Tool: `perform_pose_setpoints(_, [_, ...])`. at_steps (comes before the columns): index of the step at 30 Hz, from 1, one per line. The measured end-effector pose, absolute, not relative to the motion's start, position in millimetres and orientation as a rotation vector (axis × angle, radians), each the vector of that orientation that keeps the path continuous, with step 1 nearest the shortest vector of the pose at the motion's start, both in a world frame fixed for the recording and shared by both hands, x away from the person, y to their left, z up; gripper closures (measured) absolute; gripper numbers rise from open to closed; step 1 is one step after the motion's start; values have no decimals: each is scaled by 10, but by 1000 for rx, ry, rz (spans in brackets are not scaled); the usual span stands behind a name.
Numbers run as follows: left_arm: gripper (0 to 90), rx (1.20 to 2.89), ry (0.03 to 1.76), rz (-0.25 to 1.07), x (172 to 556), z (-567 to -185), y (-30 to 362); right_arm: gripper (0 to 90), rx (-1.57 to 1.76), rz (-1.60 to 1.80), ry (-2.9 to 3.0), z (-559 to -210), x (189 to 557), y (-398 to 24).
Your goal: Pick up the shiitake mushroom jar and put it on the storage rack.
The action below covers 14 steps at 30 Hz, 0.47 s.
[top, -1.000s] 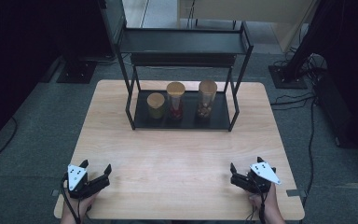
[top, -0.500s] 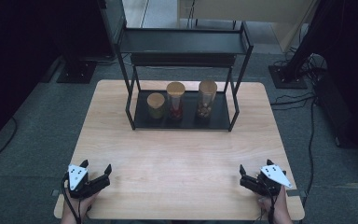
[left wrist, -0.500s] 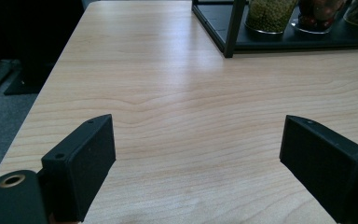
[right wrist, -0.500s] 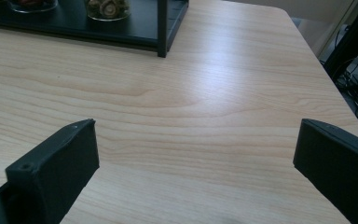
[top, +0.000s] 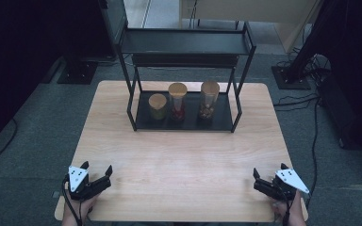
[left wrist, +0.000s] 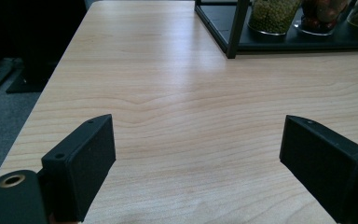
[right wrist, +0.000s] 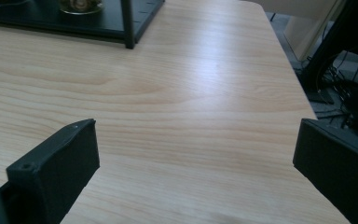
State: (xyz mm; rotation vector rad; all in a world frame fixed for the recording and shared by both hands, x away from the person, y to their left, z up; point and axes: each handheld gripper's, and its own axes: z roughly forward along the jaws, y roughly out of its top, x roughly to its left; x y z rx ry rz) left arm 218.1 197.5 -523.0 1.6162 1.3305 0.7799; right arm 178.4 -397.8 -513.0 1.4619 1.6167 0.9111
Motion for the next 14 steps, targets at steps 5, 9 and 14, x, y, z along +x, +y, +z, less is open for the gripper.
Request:
perform_pose_setpoints(5, [106,1611,1339,774,2184,-5229,1983,0,1508,902,1593,-5123,1740,-4152])
perform_pose_setpoints(9, [106,1595,1346,764,2182,-5229,2001,1,1527,895,1591,-5116,1690,-4283])
perform_pose_setpoints(14, [106,1578,1345,779,2181,-5229,2008,0,1540,857,1595,-5103,1605,-4436])
